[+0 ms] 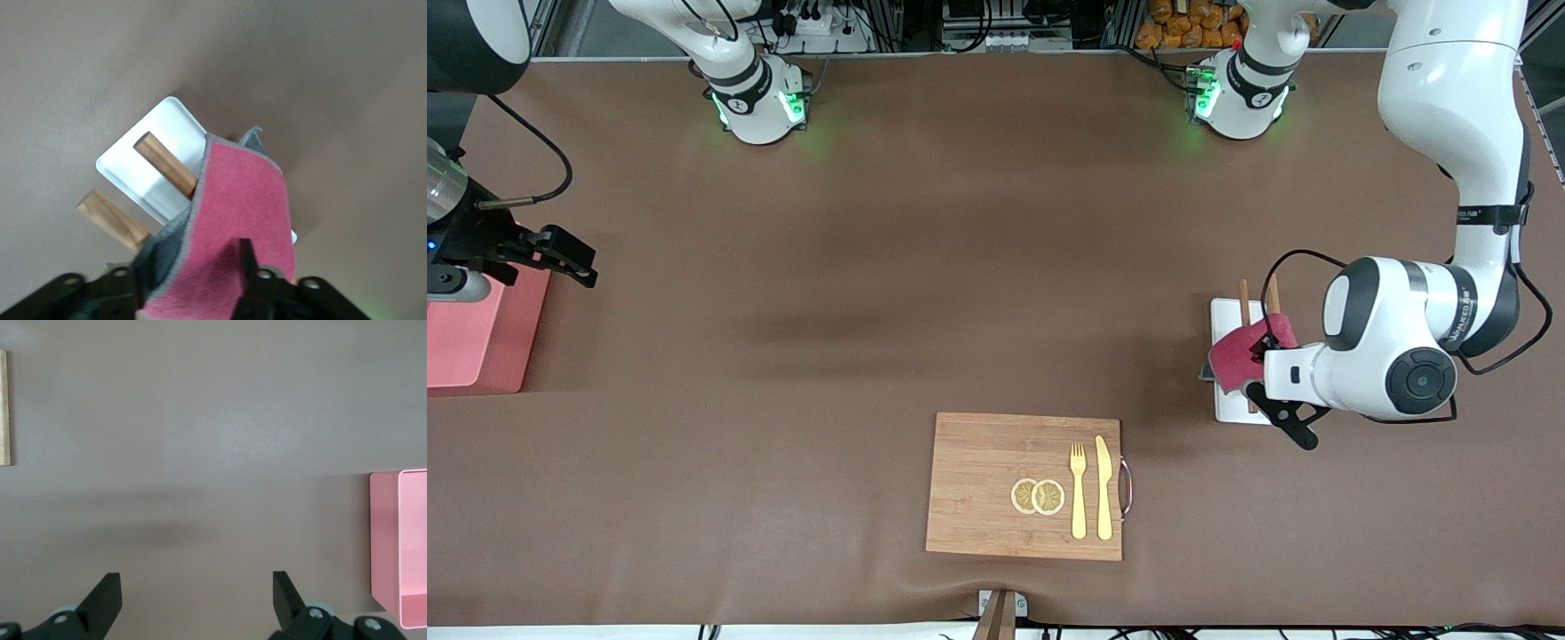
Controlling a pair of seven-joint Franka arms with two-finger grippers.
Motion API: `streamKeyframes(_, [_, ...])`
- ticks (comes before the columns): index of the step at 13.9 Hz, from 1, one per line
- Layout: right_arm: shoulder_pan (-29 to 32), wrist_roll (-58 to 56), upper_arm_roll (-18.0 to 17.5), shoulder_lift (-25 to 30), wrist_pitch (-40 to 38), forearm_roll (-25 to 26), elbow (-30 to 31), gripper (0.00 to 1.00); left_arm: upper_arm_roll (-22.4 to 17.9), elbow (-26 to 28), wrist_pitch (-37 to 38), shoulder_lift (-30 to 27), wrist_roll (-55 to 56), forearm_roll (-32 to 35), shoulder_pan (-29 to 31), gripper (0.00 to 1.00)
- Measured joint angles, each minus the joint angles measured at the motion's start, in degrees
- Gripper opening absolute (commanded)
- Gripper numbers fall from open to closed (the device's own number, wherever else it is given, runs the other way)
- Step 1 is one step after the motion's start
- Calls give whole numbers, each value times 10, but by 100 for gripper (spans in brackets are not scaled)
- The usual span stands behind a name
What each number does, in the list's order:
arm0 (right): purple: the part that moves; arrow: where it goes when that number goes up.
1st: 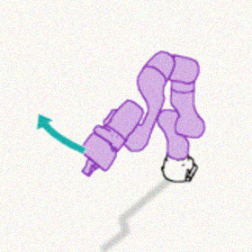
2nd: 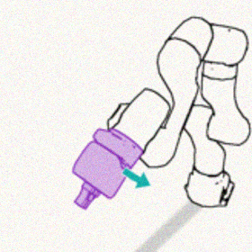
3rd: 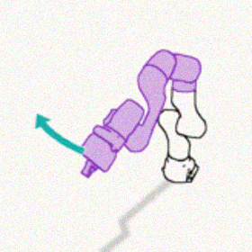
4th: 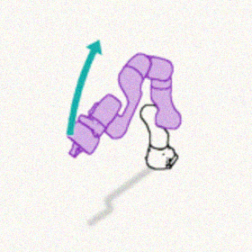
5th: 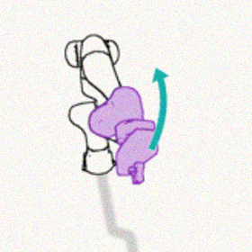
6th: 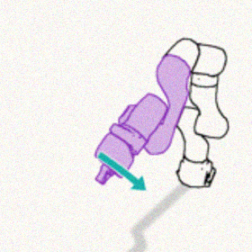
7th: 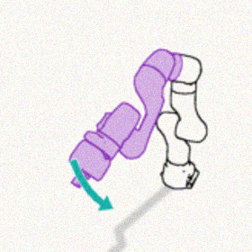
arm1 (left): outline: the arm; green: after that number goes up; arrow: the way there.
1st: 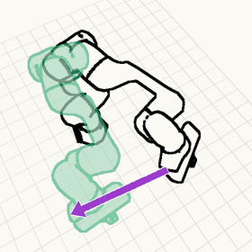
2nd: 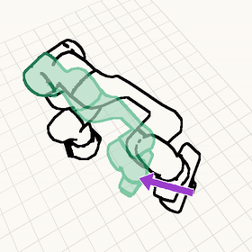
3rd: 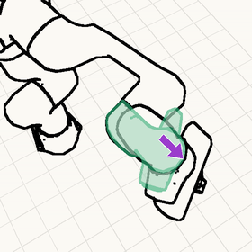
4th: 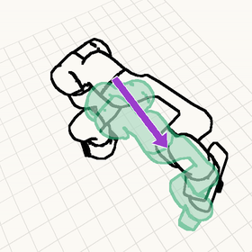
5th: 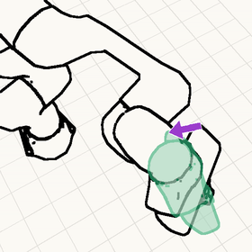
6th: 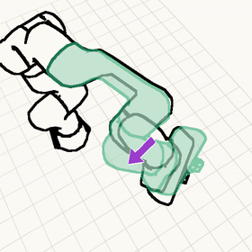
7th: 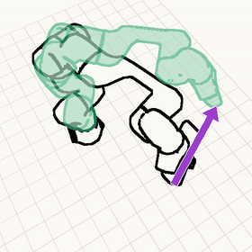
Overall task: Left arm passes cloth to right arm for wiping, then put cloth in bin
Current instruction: 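Close the left gripper on the pink cloth and lift it, then carry the cloth with the left gripper while the right gripper approaches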
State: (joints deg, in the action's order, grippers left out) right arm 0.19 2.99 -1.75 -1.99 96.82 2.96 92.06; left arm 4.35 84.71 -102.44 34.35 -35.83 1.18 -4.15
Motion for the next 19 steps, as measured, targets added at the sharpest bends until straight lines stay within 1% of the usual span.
streamKeyframes(6, [0, 0, 0, -2, 0, 0, 0, 100, -6, -6, 6, -5, 8, 0, 1, 0])
streamKeyframes(8, [0, 0, 0, -3, -1, 0, 1, 100, -7, -12, 21, -19, 26, 0, 1, 0])
streamKeyframes(12, [-3, -1, -6, -8, -28, 0, 1, 100, -1, -24, 62, -62, 87, 0, -5, 0])
streamKeyframes(14, [-3, -1, -7, -14, -38, 0, 2, 100, 13, -26, 82, -72, 122, -9, -9, 0])
streamKeyframes(16, [-3, 12, -7, -16, -42, -1, 1, 100, 34, -26, 87, -72, 171, -48, -13, 0])
streamKeyframes(18, [-8, 87, -9, -16, -65, -10, -4, 100, 63, -28, 86, -71, 232, -94, -17, 0])
streamKeyframes(19, [-16, 138, -9, -16, -76, -25, -6, 100, 83, -33, 86, -70, 270, -110, -18, 0])
